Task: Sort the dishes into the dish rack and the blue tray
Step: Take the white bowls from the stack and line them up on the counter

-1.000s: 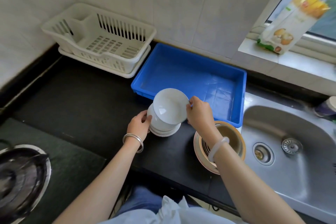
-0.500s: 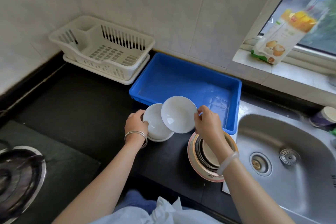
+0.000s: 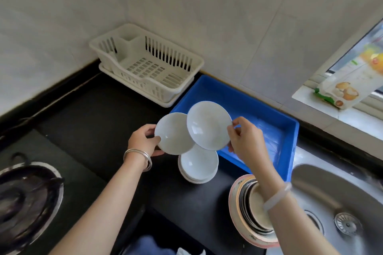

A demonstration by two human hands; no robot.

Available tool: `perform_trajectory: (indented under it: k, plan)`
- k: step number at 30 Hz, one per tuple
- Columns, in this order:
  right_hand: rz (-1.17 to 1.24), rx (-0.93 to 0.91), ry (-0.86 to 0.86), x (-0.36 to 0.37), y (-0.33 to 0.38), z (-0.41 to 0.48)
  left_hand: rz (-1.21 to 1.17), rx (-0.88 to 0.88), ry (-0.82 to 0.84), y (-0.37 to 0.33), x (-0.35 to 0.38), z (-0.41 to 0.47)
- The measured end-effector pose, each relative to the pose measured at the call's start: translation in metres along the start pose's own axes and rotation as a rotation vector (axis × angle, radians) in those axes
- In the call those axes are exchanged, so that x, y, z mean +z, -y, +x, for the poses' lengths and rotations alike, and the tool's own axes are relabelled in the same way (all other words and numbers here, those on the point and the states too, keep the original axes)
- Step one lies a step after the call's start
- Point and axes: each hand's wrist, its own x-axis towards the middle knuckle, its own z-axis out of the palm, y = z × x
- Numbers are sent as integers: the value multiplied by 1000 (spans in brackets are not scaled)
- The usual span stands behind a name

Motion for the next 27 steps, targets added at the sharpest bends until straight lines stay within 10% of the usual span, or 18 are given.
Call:
perform_trajectory:
  k: [27]
  plan:
    - [93,99,488,339,169,183,-526,-298,-611,57,-214,218]
